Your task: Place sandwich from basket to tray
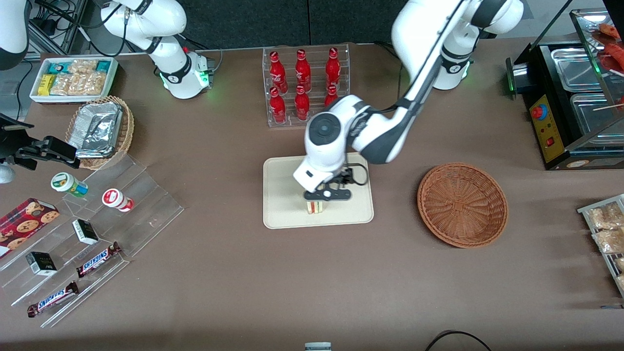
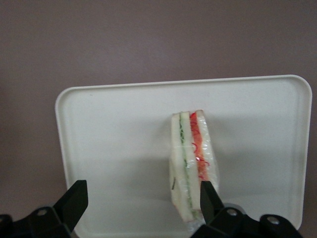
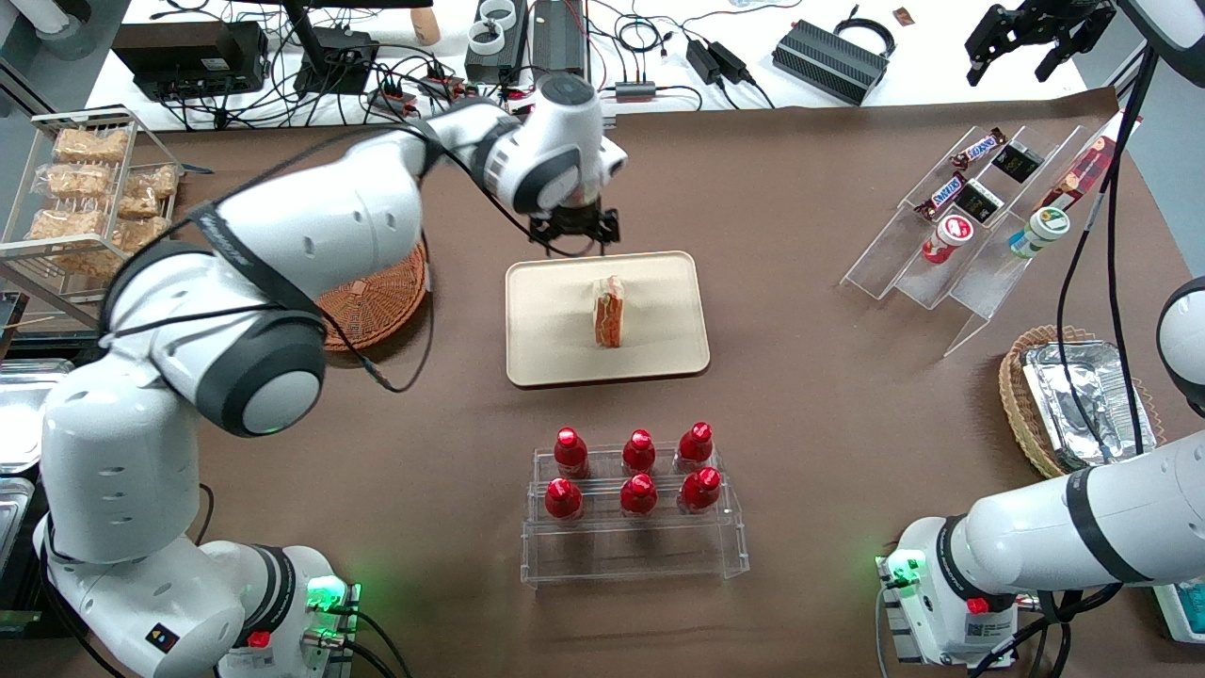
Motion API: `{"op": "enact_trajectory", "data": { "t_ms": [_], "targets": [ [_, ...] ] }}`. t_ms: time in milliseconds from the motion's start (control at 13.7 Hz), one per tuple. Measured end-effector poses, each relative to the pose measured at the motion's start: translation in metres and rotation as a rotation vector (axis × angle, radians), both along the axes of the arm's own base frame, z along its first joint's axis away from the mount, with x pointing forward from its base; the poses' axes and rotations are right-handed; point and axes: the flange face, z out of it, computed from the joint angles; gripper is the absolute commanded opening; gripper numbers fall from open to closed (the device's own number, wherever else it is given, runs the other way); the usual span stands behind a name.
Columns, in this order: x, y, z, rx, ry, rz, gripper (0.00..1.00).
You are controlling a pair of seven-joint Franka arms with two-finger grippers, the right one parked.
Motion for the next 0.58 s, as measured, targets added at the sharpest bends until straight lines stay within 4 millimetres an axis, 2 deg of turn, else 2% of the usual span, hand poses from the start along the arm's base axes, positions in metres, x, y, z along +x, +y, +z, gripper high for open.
{"op": "enact_trajectory", "data": {
  "t_ms": [219, 365, 584],
  "targets": [
    [0.030, 0.056, 0.034, 0.006, 0.031, 0.000, 1.00],
    [0.046, 0.093, 0.047, 0.004, 0.034, -0.005, 1.00],
    [0.064, 0.159, 0.060, -0.029, 0.056, -0.020, 1.00]
  ]
}}
